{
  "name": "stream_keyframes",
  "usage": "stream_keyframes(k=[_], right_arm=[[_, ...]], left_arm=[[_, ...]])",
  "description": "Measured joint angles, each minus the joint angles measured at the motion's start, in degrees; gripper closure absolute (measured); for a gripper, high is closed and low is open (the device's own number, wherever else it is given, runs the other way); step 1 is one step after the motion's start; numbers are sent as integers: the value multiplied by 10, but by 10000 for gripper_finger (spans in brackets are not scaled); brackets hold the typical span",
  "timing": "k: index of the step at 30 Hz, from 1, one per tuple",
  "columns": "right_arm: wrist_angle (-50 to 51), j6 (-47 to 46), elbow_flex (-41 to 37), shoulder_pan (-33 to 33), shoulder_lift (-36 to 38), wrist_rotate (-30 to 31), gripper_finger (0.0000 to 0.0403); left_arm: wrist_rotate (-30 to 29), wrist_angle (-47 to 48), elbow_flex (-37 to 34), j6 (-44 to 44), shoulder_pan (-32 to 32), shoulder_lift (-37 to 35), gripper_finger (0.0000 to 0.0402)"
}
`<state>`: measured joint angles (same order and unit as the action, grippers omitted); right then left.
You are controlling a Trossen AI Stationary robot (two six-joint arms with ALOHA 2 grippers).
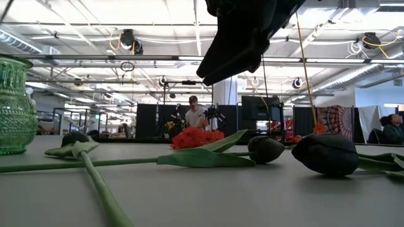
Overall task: Sort flowers into vase by color
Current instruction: Put the bottom orange flowers into the top green vase
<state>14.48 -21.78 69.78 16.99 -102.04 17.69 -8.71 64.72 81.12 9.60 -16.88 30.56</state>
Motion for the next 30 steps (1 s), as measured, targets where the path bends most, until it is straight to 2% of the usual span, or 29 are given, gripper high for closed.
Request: stream_keyframes(k=[5, 15, 23, 30], right_arm=[[0, 1, 0, 0, 0, 0, 200], [2, 1, 0, 0, 0, 0, 200], [2, 1, 0, 0, 0, 0, 200], [2, 2, 0, 0, 0, 0, 200]], left_arm=[[2, -78, -82, 44, 0, -85, 366], [2, -203, -238, 23, 0, -209, 366], [30, -303, -339, -3, 0, -244, 366], [30, -334, -393, -17, 0, -244, 366]])
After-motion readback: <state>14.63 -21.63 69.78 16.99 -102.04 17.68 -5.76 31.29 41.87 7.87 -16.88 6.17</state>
